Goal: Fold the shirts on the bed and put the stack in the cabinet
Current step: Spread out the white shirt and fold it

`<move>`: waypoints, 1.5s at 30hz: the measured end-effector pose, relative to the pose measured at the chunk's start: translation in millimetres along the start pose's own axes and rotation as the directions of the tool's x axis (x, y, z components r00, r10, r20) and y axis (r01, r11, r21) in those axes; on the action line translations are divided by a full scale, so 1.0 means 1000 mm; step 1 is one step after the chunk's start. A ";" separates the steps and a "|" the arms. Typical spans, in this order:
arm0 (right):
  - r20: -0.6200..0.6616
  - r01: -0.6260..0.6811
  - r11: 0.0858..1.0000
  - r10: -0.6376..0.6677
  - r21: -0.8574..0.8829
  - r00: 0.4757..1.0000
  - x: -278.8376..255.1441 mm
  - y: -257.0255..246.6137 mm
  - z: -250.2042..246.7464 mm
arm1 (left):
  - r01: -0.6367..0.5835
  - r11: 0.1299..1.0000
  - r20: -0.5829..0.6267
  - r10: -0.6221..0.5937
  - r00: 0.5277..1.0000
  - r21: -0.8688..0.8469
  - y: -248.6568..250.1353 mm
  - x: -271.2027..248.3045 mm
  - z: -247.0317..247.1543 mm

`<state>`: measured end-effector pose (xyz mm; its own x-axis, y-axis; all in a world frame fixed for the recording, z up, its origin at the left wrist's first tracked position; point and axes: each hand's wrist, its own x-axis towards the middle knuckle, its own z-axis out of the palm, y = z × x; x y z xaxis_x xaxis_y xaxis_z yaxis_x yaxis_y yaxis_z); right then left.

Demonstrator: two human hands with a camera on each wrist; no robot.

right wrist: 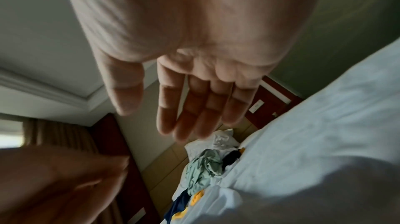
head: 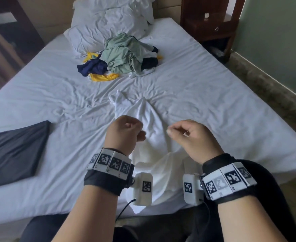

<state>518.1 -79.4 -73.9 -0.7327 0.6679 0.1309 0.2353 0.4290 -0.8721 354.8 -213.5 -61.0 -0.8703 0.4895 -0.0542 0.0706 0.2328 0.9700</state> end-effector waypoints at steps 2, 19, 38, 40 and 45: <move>0.157 -0.021 0.993 0.039 -0.116 0.987 0.001 -0.007 0.009 | 0.055 0.997 0.046 -0.052 0.998 -0.054 0.004 0.003 0.010; 0.347 -0.107 0.955 0.202 -0.276 0.916 0.008 0.010 0.014 | 0.215 0.894 0.176 -0.303 0.937 0.394 -0.027 -0.006 -0.020; -0.401 -0.396 0.867 0.493 0.302 0.772 0.103 0.053 -0.059 | -0.045 0.926 0.086 0.014 0.996 0.375 -0.021 0.028 0.011; -0.338 -0.437 0.899 0.419 0.023 0.843 0.094 0.057 -0.057 | 0.044 0.848 0.142 -0.139 0.980 0.528 -0.035 0.028 0.015; -0.048 -0.372 0.882 0.375 -0.289 0.926 0.075 0.059 -0.030 | 0.128 0.868 0.138 -0.219 0.966 0.479 -0.055 0.027 0.039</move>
<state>496.5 14.0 -101.4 -0.5595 0.8082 -0.1838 0.6650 0.3054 -0.6816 346.6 -180.4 -125.3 -0.7889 0.5377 -0.2973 0.1829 0.6675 0.7218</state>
